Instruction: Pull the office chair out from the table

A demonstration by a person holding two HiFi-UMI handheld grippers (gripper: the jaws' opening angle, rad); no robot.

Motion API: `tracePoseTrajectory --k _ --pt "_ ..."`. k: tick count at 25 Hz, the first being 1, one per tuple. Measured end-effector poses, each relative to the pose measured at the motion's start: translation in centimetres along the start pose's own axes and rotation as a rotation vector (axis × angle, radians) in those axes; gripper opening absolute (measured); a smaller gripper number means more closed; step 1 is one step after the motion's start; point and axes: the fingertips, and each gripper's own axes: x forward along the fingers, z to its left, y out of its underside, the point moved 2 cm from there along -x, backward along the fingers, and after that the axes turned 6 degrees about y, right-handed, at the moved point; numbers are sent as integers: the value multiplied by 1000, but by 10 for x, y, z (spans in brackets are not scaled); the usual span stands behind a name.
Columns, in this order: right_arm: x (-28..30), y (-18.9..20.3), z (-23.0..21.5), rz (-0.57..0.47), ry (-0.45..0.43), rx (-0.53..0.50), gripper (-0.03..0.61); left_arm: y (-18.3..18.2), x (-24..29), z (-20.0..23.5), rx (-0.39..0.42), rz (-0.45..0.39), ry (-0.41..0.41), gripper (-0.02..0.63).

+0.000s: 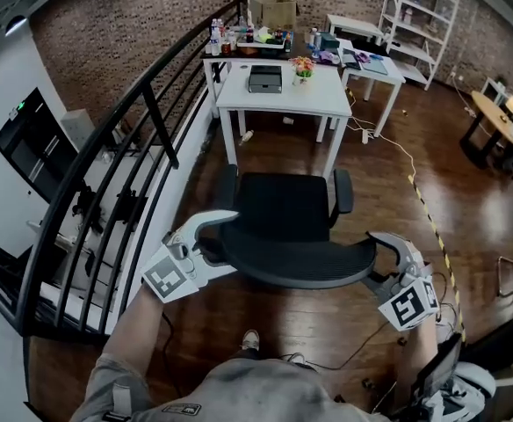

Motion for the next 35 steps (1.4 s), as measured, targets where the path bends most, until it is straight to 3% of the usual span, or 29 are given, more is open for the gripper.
tracePoseTrajectory --k 6,11,14,17,21,24,25,28,35 --pt "-12 6 0 72 91 65 298 12 -27 -2 -9 -28 -45 324" --pt "-29 5 12 86 136 75 298 5 -38 -24 -102 -28 -153 307" --pt "-42 8 23 66 139 86 298 -4 -38 -44 -86 -16 -201 291" --pt "-54 6 43 41 106 91 297 -1 -37 -73 -182 -44 -259 261" --pt "-71 -6 74 -7 50 109 286 -41 -17 -110 -124 -5 -214 209" --pt "-84 -17 98 -54 17 121 268 -50 -6 -145 -221 -12 -224 162" --pt "-89 -20 107 -66 6 124 260 -55 -2 -156 -220 -15 -217 157" --pt "-108 -27 132 -94 -38 138 214 -75 13 -189 -101 -5 -159 128" --pt "-146 -39 171 -147 -97 191 90 -101 31 -243 -176 11 -143 46"
